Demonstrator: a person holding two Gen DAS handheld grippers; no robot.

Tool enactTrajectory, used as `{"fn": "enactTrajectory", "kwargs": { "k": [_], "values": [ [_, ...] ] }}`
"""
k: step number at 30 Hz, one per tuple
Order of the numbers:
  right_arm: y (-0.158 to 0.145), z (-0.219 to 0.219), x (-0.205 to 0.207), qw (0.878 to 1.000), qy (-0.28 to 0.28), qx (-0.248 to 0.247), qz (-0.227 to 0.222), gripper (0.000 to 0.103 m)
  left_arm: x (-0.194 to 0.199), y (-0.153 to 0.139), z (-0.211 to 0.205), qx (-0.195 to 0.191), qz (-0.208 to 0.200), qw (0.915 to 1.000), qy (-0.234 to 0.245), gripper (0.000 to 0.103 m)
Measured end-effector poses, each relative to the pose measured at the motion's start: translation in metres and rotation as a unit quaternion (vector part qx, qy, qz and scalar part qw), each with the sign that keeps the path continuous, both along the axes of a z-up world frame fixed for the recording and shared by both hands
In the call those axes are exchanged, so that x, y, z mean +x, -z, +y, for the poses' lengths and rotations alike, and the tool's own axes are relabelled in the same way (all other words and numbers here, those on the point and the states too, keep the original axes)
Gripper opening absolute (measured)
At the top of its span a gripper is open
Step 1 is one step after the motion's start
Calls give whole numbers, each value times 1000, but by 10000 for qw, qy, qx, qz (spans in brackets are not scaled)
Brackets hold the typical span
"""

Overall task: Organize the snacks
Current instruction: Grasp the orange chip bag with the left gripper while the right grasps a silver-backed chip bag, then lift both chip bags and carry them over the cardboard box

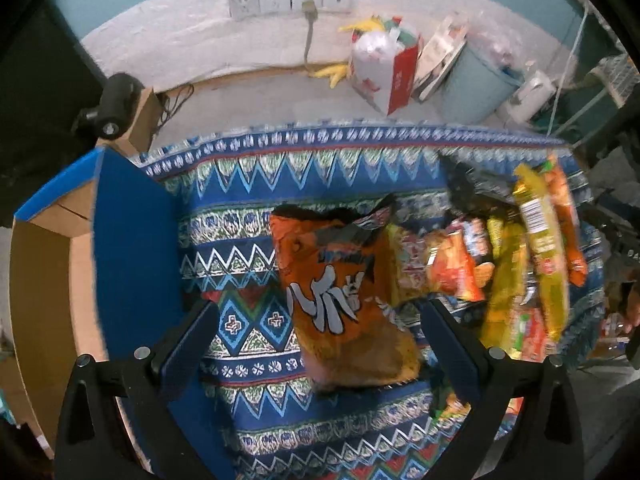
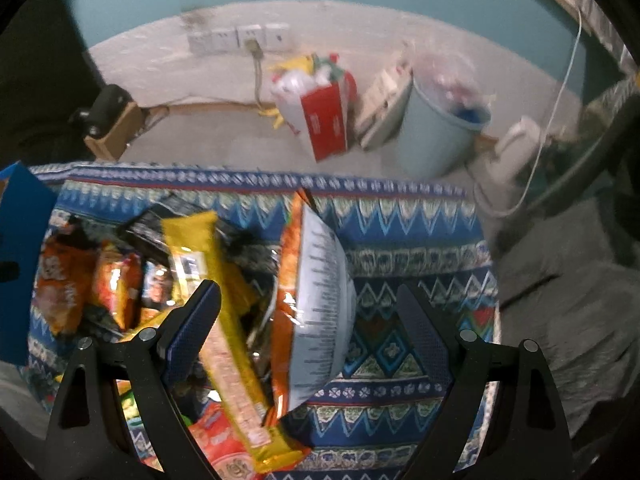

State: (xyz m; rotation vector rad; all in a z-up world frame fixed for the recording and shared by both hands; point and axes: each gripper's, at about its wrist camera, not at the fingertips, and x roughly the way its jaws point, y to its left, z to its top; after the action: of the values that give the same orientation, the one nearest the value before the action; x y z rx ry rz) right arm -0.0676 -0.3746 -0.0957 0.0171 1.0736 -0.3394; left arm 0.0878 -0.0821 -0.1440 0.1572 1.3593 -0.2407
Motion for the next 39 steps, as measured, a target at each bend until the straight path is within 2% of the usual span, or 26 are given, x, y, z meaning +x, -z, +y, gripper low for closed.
{"fn": "enactTrajectory", "kwargs": {
  "k": [2,6,11,15,17,19,20,22,23,26,29,39],
  "values": [
    [11,-7,4,9998,50,95,153,88,6,12,-2,36,222,9997,-5,102],
    [31,-16,12,9988,140,211,415,88,15,32,-5,101,302,9995,-24,102],
    [52,-26,13,9971,256,224,678,87,14,64,-8,127,668,9977,-44,102],
    [66,-32,11,9951,270,490,809,74,9,74,-10,22,746,9972,52,101],
    [69,-34,9,9952,266,582,738,72,8,76,-11,-75,748,9971,106,88],
    [69,-35,7,9949,245,720,664,58,6,77,-10,-166,824,9964,127,76],
    [68,-36,5,9946,229,811,613,56,3,79,-11,-206,824,9963,136,66],
    [68,-35,5,9954,211,714,607,40,-2,78,-11,-205,757,9967,212,60],
    [68,-34,4,9959,207,600,642,38,-5,79,-11,-135,691,9971,285,58],
    [65,-33,2,9971,202,431,600,36,-17,66,-13,64,458,9979,451,50],
    [55,-26,0,9981,177,279,514,36,-25,52,-11,239,155,9981,539,49],
    [10,7,2,10000,12,86,-12,36,-46,-7,6,340,-530,9964,566,49]
  ]
}}
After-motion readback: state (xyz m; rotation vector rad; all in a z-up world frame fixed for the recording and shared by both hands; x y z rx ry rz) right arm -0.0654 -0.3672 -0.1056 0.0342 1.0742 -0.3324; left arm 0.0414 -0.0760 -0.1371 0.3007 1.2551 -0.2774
